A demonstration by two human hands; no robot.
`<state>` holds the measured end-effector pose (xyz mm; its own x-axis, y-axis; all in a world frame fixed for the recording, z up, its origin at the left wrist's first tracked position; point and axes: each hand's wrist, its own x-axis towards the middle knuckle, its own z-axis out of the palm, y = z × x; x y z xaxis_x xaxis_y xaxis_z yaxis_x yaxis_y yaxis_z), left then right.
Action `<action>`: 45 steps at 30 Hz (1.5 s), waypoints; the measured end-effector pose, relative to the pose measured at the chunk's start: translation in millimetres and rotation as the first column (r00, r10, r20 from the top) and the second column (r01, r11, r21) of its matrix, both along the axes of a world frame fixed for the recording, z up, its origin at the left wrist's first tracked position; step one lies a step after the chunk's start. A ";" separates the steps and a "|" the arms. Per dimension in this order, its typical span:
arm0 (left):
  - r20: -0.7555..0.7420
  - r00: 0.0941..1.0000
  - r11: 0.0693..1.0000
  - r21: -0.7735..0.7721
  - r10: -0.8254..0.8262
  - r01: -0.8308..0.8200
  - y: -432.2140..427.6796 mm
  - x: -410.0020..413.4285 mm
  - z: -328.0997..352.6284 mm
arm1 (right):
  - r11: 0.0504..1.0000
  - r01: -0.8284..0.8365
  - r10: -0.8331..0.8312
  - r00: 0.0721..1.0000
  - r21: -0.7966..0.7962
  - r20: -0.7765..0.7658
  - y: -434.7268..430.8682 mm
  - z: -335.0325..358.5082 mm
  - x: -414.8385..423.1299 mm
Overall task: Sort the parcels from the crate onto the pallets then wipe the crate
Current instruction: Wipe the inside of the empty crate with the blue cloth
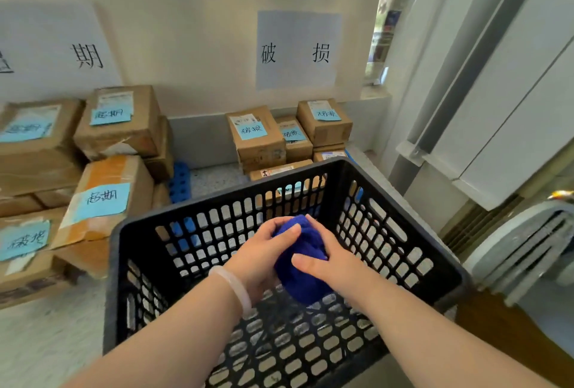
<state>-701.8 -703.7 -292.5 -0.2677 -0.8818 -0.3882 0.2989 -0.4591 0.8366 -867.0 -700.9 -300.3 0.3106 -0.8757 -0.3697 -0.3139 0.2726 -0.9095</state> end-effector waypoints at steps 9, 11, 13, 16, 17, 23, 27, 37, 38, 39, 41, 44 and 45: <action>0.020 0.999 0.997 0.069 -0.040 0.038 19.1 13.6 13.7 | 0.998 0.014 -0.023 0.989 -0.062 -0.144 -4.8 5.4 -4.7; 0.090 0.995 0.997 0.061 -0.046 0.041 18.2 17.5 14.5 | 1.000 -0.020 0.019 0.988 -0.011 -0.155 -15.9 5.7 -9.6; 0.196 0.979 0.998 0.046 -0.046 0.037 17.1 22.3 13.8 | 0.995 -0.089 0.096 0.978 0.049 -0.183 -28.6 5.4 -11.3; 0.367 0.930 0.998 0.049 0.015 -0.035 23.4 34.0 11.6 | 0.963 -0.246 0.265 0.936 0.110 -0.233 -47.6 5.0 -6.6; 0.411 0.910 0.996 0.041 0.051 -0.075 29.5 39.4 12.0 | 0.941 -0.314 0.336 0.912 0.129 -0.236 -52.0 5.9 -3.8; 0.567 0.726 0.903 -0.083 0.390 -0.421 92.1 67.8 20.5 | 0.788 -0.582 0.616 0.734 0.204 -0.285 -66.2 -6.8 20.7; 0.634 0.441 0.719 -0.276 0.635 -0.638 142.3 58.5 27.8 | 0.626 -0.739 0.777 0.568 0.249 -0.270 -61.6 -22.3 36.4; 0.894 0.071 0.627 -0.251 0.441 -0.738 184.9 46.2 -3.7 | 0.346 -0.911 0.938 0.335 0.226 -0.084 -3.5 -49.9 87.9; 0.891 0.045 0.603 -0.268 0.452 -0.751 183.2 44.5 -7.2 | 0.313 -0.926 0.950 0.305 0.214 -0.069 3.5 -50.1 92.6; 0.890 0.017 0.583 -0.284 0.455 -0.761 181.9 43.1 -9.0 | 0.279 -0.941 0.960 0.275 0.190 -0.049 10.3 -49.3 98.1; 0.888 -0.002 0.568 -0.297 0.460 -0.768 182.5 43.9 -13.0 | 0.248 -0.961 0.968 0.250 0.118 0.003 19.6 -44.8 110.6; 0.884 0.010 0.582 -0.299 0.467 -0.757 183.6 44.3 -14.0 | 0.247 -0.966 0.956 0.255 0.078 0.141 31.4 -42.4 121.4; 0.892 0.011 0.590 -0.290 0.452 -0.753 183.6 44.0 -13.8 | 0.232 -0.970 0.957 0.240 0.070 0.165 35.8 -44.8 121.9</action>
